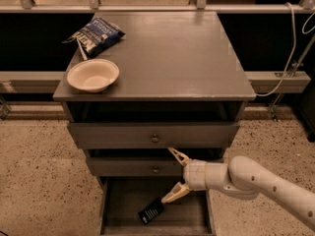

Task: Pick rxbar blueberry from bottom drawer and place on counter

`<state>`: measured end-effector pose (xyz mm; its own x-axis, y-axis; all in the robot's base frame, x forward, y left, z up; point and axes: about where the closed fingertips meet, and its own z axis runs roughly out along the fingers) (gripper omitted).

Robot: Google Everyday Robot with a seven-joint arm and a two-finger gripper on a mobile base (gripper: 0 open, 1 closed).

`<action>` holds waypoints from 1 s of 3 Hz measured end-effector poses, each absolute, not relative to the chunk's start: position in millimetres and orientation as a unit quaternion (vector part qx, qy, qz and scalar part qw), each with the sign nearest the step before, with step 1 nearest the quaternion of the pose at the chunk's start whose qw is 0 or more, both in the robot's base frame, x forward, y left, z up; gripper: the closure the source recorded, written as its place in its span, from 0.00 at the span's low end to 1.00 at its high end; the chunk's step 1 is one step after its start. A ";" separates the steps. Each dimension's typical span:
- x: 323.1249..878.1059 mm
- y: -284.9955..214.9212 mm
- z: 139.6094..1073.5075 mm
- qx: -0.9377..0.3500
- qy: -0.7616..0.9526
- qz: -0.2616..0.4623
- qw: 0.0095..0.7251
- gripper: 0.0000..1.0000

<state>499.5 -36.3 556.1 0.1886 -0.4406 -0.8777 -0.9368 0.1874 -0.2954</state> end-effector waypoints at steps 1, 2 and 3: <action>494.3 -37.9 500.4 -0.613 0.572 0.262 0.477 0.00; 493.5 -40.3 496.5 -0.614 0.574 0.262 0.474 0.00; 497.7 -34.7 481.2 -0.611 0.578 0.279 0.463 0.00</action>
Offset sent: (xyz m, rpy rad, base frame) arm -0.0047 0.0003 -0.0483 -0.0207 0.0096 0.0657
